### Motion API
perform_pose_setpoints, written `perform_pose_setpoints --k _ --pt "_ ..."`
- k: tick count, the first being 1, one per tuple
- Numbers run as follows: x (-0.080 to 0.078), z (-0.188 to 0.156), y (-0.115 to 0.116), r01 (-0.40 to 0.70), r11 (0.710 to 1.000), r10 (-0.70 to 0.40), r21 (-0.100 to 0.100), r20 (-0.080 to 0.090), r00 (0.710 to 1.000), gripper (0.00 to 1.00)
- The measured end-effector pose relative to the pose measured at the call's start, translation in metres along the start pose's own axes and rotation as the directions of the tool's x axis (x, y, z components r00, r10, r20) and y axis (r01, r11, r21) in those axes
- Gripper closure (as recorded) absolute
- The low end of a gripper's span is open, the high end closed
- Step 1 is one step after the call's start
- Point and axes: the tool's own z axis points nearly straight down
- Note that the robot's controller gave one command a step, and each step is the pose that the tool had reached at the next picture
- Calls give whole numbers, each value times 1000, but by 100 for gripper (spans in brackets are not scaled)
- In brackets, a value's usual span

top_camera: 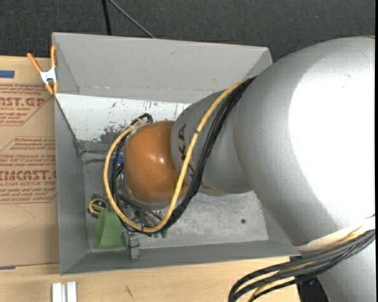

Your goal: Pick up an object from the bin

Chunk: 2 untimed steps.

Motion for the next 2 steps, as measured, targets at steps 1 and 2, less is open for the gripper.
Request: perform_pose_setpoints --k 1,2 --pt "2 6 -2 -3 1000 3 0 0 1000 100" --pt "-30 -138 17 1 1000 -1 -1 10 1000 100"
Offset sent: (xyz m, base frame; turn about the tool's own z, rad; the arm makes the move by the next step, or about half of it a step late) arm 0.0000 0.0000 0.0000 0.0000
